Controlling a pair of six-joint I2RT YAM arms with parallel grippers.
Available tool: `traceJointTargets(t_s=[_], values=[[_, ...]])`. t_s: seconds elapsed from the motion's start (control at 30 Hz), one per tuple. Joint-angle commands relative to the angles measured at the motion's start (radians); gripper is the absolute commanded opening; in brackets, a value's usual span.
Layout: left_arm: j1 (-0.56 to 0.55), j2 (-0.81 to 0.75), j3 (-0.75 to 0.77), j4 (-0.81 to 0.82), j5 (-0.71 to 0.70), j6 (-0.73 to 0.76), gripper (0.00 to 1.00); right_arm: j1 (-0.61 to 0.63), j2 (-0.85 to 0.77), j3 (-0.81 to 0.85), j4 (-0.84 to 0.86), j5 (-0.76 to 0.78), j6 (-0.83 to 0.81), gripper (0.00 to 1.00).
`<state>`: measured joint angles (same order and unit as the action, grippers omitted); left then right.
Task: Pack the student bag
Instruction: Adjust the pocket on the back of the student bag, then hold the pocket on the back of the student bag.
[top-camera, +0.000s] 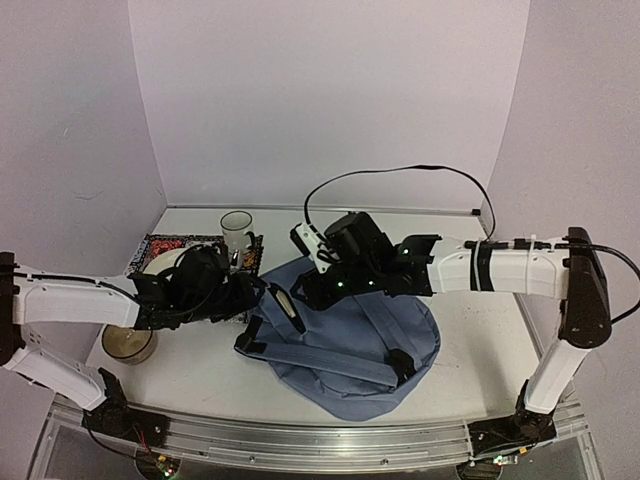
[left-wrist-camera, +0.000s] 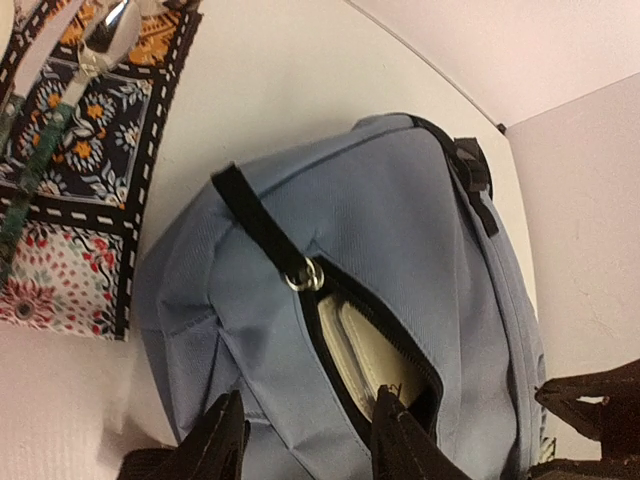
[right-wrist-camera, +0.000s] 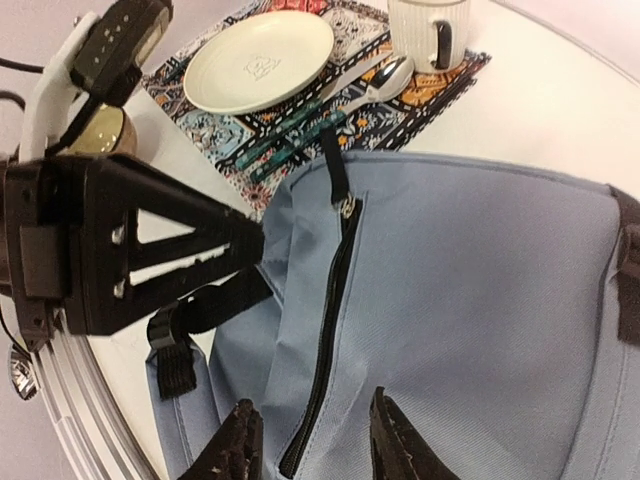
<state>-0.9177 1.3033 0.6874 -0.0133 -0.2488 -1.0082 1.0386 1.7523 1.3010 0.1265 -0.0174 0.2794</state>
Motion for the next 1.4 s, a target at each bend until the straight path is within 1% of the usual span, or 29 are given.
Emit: traceJointTargets(t_s=[0.0, 0.13, 0.23, 0.33, 0.43, 0.53, 0.6, 0.67, 0.73, 0.77, 0.83, 0.87, 0.93, 1.03, 1.13, 1.37], values=[[0.098, 0.012, 0.088, -0.148, -0.036, 0.107, 0.47, -0.004, 0.048, 0.07, -0.013, 0.035, -0.019, 0.37], [0.203, 0.069, 0.117, -0.11, 0.106, 0.147, 0.51, -0.006, 0.077, 0.076, -0.013, 0.05, -0.008, 0.37], [0.249, 0.135, 0.139, -0.063, 0.222, 0.167, 0.54, -0.007, 0.089, 0.073, -0.014, 0.048, 0.003, 0.37], [0.27, 0.179, 0.145, -0.03, 0.324, 0.177, 0.55, -0.008, 0.1, 0.072, -0.017, 0.037, 0.017, 0.37], [0.272, 0.192, 0.111, 0.044, 0.421, 0.174, 0.55, -0.008, 0.126, 0.076, -0.029, 0.042, 0.023, 0.38], [0.272, 0.219, 0.088, 0.082, 0.46, 0.171, 0.55, -0.009, 0.143, 0.07, -0.037, 0.046, 0.028, 0.37], [0.272, 0.235, 0.081, 0.104, 0.486, 0.168, 0.52, -0.01, 0.139, 0.061, -0.037, 0.047, 0.031, 0.37], [0.272, 0.248, 0.078, 0.13, 0.518, 0.163, 0.46, -0.011, 0.128, 0.052, -0.037, 0.052, 0.032, 0.37], [0.272, 0.25, 0.073, 0.147, 0.543, 0.157, 0.36, -0.01, 0.111, 0.042, -0.038, 0.056, 0.032, 0.37], [0.272, 0.244, 0.069, 0.154, 0.553, 0.155, 0.27, -0.01, 0.101, 0.039, -0.039, 0.057, 0.03, 0.37], [0.272, 0.209, 0.061, 0.163, 0.569, 0.15, 0.14, -0.011, 0.082, 0.034, -0.039, 0.056, 0.025, 0.37], [0.272, 0.186, 0.056, 0.165, 0.578, 0.148, 0.09, -0.01, 0.069, 0.033, -0.039, 0.054, 0.023, 0.37], [0.27, 0.135, 0.048, 0.168, 0.597, 0.141, 0.01, -0.009, 0.043, 0.032, -0.042, 0.039, 0.016, 0.37], [0.268, 0.057, 0.049, 0.171, 0.625, 0.128, 0.0, -0.01, 0.008, 0.045, -0.042, 0.025, -0.011, 0.38], [0.26, 0.006, 0.066, 0.172, 0.651, 0.108, 0.0, -0.01, 0.004, 0.085, -0.045, -0.008, -0.045, 0.41], [0.215, -0.025, 0.129, 0.172, 0.679, 0.077, 0.0, -0.011, 0.058, 0.212, -0.048, -0.066, -0.079, 0.42]])
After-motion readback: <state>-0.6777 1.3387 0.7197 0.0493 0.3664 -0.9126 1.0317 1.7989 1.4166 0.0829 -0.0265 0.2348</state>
